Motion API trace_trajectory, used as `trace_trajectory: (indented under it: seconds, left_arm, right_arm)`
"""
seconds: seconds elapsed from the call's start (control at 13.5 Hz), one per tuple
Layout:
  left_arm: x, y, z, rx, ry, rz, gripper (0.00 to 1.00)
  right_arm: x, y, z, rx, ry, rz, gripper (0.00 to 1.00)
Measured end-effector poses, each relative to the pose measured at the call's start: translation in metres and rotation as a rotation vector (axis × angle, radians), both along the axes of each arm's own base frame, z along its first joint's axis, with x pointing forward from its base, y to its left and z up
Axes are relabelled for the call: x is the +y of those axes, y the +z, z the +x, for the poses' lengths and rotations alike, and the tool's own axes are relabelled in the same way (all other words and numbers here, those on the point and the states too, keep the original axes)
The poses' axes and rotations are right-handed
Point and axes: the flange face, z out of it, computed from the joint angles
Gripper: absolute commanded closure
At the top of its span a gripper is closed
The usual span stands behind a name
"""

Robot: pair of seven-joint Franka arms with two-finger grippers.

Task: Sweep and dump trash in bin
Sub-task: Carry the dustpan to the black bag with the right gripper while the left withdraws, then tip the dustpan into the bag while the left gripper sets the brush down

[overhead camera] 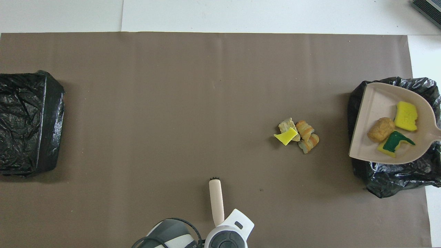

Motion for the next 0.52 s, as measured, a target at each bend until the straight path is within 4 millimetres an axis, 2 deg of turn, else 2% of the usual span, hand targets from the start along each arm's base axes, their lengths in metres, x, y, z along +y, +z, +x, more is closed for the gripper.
trace_trajectory:
  seconds: [0.15,0.3,0.44,0.52]
  left_arm:
    - [-0.003,-0.010,0.003,-0.003,0.006,-0.003,0.56]
    - [-0.003,-0.010,0.005,-0.003,0.008,-0.005,0.00]
    - [-0.003,-0.004,0.013,-0.009,0.009,-0.020,0.00]
    - [-0.003,0.003,0.024,-0.017,0.013,-0.039,0.00]
  right_arm:
    - [-0.010,-0.003,0.000,0.071,0.105,-0.147,1.00]
    - [-0.003,-0.005,0.007,0.090,0.234,-0.234,1.00]
    - [-0.001,-0.007,0.012,0.100,0.355,-0.286,1.00]
    - [-0.001,-0.008,0.013,0.113,0.399,-0.311,1.00]
